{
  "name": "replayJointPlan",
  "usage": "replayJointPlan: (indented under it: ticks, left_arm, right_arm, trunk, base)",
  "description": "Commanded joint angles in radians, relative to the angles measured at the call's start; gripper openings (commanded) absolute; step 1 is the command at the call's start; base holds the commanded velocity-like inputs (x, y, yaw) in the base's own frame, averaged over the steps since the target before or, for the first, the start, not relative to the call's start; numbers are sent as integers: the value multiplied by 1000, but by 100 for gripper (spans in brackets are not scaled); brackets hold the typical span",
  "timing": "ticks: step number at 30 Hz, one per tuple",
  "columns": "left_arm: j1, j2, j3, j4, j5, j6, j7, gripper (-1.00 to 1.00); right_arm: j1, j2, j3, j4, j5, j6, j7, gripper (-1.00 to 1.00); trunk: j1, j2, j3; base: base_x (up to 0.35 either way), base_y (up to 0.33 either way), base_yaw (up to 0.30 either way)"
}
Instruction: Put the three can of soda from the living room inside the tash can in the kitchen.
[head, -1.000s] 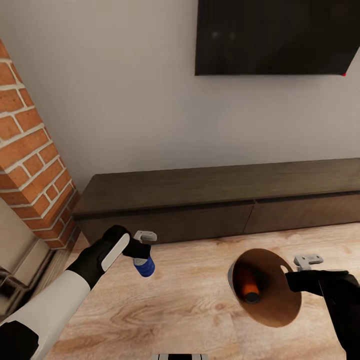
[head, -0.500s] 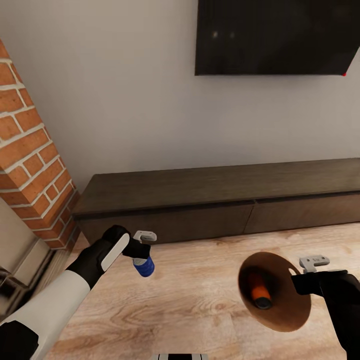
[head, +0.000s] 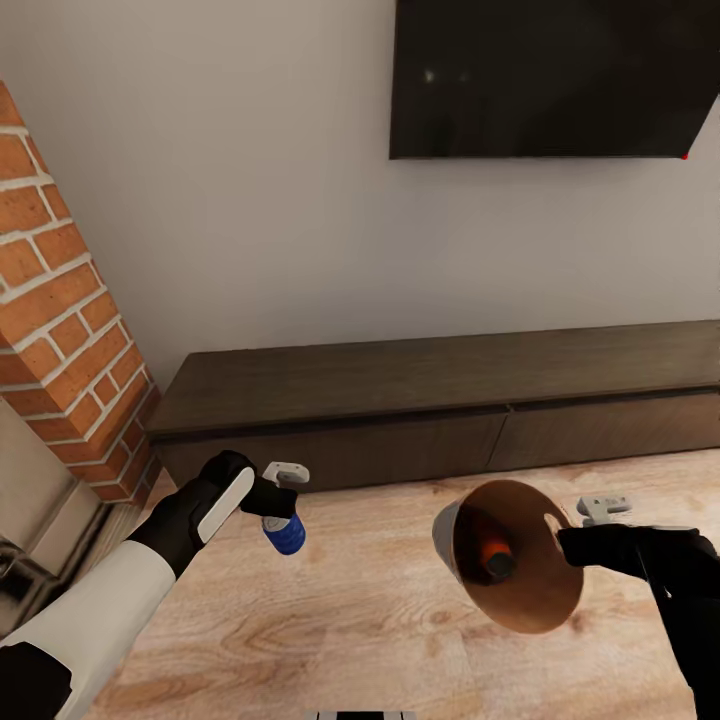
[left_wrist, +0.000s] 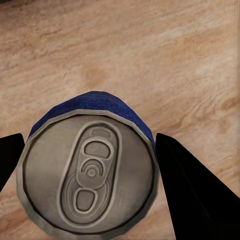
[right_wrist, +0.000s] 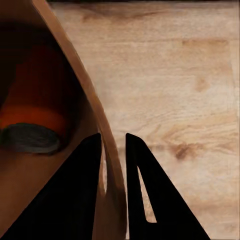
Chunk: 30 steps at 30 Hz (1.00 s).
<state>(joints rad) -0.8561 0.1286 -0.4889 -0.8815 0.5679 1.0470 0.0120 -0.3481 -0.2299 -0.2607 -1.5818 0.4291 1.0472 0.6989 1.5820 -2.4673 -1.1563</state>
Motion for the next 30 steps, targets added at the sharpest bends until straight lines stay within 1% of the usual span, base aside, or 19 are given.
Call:
replayJointPlan:
  ticks: [1,12,19,22,25,26,28,30]
  left_arm:
    - [0,0,0,0,-2,0,-2,-100]
    - [0,0,0,0,-3,0,-8,-100]
    - [0,0,-4,-4,-3,0,-13,-100]
    - [1,0,-7,-11,-3,0,-14,-100]
    - [3,0,-9,-47,-3,0,-16,-100]
    - [3,0,-9,-74,-2,0,-17,-100]
    - [3,0,-10,-101,-1,0,-17,-100]
    - [4,0,-11,-154,1,0,-18,-100]
  right_arm:
    - [0,0,0,1,10,0,1,-100]
    - [0,0,1,2,10,0,1,-100]
    - [-1,0,26,2,10,0,1,-100]
    - [-1,0,28,4,10,0,1,-100]
    - [-1,2,35,13,9,0,1,-100]
    - [-2,2,45,16,9,0,1,-100]
    - [-2,2,54,20,9,0,1,-100]
    - [-3,3,64,28,8,0,1,-100]
  trunk:
    - [-4,7,3]
    - [-46,84,38]
    - [-73,133,60]
    - [-73,133,60]
    - [-73,133,60]
    - [-73,133,60]
    - [-73,133,60]
    - [-73,133,60]
  base:
    - [0,0,0]
    - [0,0,0]
    - [0,0,0]
    - [0,0,0]
    - [0,0,0]
    - [0,0,0]
    - [0,0,0]
    - [0,0,0]
